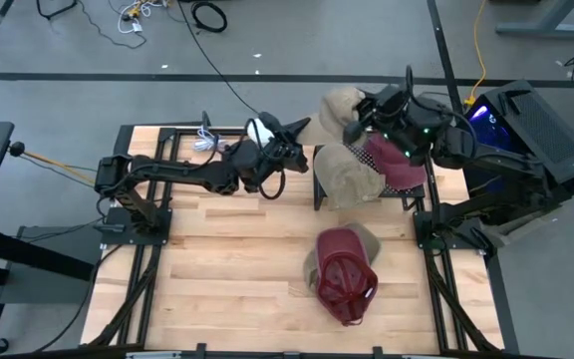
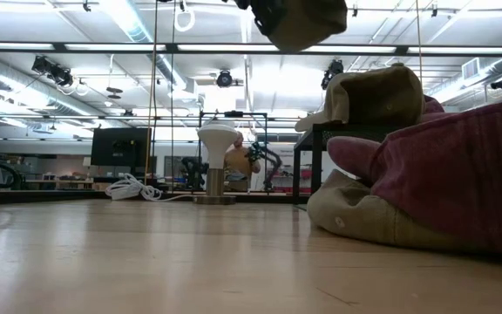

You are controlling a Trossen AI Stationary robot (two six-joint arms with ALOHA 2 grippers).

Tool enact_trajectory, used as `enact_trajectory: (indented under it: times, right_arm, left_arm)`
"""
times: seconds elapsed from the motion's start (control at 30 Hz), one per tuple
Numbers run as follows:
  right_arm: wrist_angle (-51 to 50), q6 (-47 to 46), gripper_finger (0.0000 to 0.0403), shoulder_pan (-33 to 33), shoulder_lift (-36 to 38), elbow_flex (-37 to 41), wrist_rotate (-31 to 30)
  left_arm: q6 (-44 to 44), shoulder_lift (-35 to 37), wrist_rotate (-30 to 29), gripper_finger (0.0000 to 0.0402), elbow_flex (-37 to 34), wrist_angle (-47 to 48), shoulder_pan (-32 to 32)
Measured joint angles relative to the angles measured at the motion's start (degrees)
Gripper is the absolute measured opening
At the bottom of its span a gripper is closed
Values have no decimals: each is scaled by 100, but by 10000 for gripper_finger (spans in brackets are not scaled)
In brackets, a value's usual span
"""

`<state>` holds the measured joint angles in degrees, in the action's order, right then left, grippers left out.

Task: Pick & Place hat
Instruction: Stack the left brown hat on the brown hat on the black shelf

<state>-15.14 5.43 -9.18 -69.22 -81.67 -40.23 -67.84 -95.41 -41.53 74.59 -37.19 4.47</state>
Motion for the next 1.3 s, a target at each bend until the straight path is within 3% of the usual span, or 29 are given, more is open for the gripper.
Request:
enact_trajectory:
  times: [0.33,0.53,0.67,0.8,1.2,1.3]
  right_arm:
    - [-1429,304,2,593,192,2,-33]
    - [-2150,93,2,901,250,4,-979]
    - [-2494,-60,2,1011,298,4,-1277]
    - [-2805,-224,2,1045,321,7,-1268]
    - [-3890,-843,2,1044,326,9,-913]
    - [-3834,-743,2,1044,276,9,-736]
  left_arm:
    - [1577,294,1535,14,7,1580,440]
    - [1879,314,2052,14,7,2010,567]
    - [2049,315,2345,15,-92,2012,629]
    - [2080,338,2462,16,-293,1980,728]
    - [2390,279,4424,19,-573,1997,1168]
    - [2258,198,4540,19,-576,1833,1212]
